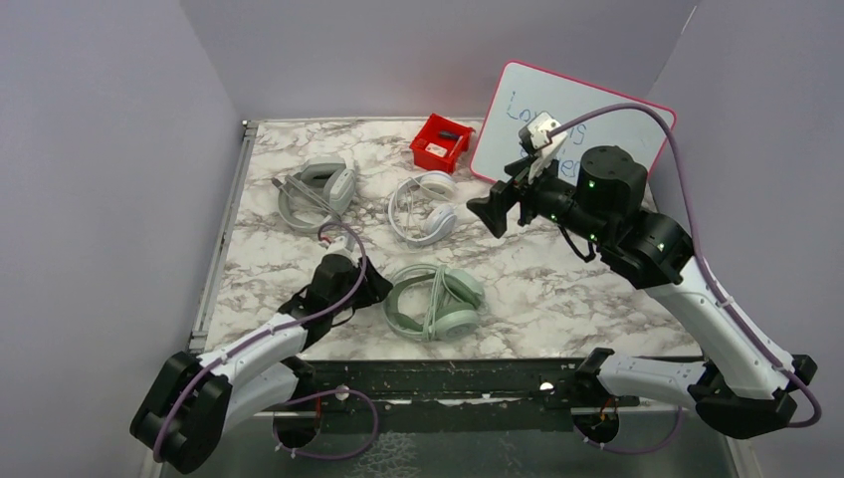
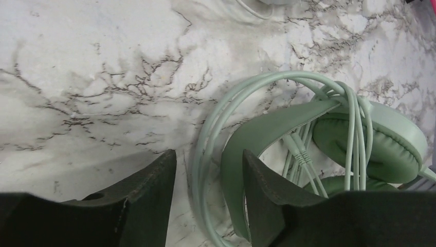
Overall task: Wrap the headphones
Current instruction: Place the headphones at the center of the board, then reset both arms
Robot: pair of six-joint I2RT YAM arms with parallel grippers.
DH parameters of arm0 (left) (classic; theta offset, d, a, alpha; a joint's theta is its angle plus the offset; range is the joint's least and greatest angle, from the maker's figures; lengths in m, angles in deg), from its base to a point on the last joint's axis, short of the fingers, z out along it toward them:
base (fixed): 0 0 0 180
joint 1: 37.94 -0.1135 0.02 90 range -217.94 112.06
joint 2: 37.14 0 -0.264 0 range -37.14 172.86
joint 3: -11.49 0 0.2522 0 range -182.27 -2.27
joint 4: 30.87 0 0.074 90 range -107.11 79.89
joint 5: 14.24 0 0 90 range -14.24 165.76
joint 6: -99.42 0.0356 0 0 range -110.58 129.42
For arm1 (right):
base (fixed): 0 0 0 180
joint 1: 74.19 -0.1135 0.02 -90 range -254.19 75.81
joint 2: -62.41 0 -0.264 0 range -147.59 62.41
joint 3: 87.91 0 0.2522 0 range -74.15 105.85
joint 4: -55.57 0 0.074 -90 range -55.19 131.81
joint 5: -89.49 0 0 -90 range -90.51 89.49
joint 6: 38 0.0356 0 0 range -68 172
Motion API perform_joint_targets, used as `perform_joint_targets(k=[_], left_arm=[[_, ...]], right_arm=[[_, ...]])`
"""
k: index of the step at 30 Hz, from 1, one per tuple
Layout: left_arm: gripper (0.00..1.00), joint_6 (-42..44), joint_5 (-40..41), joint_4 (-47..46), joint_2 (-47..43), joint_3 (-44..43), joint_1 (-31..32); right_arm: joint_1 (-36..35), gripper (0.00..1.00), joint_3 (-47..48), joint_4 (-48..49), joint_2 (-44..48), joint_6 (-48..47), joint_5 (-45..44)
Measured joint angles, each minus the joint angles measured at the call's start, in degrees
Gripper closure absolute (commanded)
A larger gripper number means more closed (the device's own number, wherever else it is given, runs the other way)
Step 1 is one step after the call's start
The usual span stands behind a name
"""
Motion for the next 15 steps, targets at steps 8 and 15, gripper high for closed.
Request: perform_joint_targets(k=[8,15], left_arm=[[0.03,-2.3,6.5,16.1,-6.8,-5.2,0.0],[0.01,3.2,12.7,34.8,-9.2,-29.2,-0.1]], right_arm=[[0.0,0.0,1.2,-0.1,0.0,1.3,-12.6],[0.0,0.0,2.4,0.0,1.9,2.0,-22.7]])
